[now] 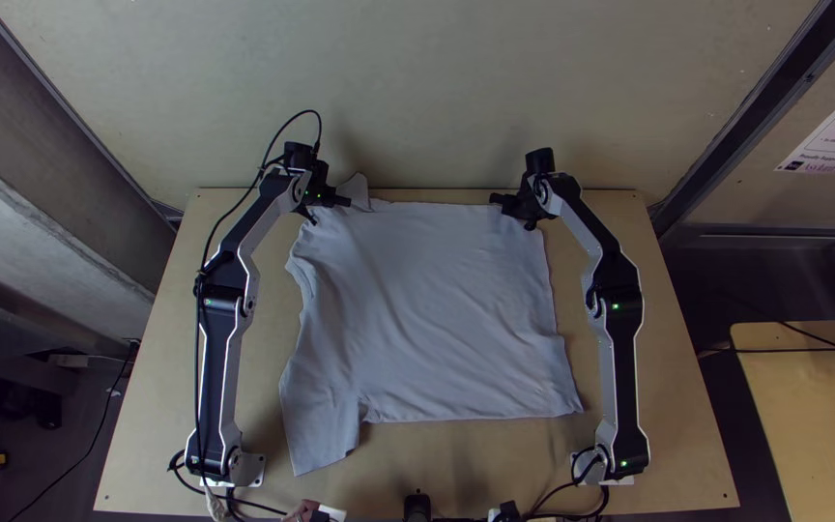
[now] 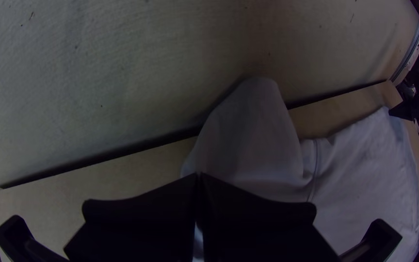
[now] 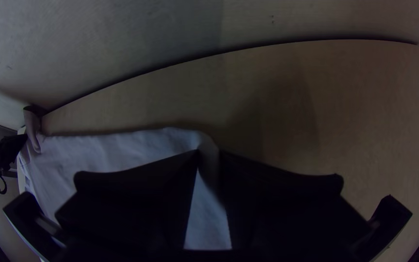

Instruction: Fold the t-shirt

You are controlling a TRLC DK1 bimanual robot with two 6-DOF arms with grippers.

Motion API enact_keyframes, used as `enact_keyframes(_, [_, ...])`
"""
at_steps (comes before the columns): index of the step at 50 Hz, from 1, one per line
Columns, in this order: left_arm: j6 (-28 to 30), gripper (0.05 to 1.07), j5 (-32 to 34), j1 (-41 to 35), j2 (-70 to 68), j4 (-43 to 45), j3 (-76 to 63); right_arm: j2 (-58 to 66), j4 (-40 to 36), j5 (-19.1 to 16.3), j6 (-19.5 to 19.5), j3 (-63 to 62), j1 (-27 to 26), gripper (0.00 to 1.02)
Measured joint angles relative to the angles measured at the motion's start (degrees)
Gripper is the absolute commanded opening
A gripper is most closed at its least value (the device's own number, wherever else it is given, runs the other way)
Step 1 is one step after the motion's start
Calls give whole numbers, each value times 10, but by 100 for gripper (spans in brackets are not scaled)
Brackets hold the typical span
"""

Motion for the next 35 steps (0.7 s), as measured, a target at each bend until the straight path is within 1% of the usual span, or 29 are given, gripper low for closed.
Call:
enact_keyframes(7, [-15, 8, 0, 0, -7, 0, -2, 1, -4, 0, 4, 8, -10, 3])
enact_keyframes(15, [-52, 8, 0, -3, -33, -5, -7, 1, -5, -1, 4, 23, -19, 3])
enact_keyframes(23, [-89, 8, 15, -5, -79, -9, -31, 1, -5, -2, 4, 23, -23, 3])
enact_keyframes(35, [-100, 8, 24, -2, -120, -38, -70, -8, -5, -2, 4, 23, -24, 3])
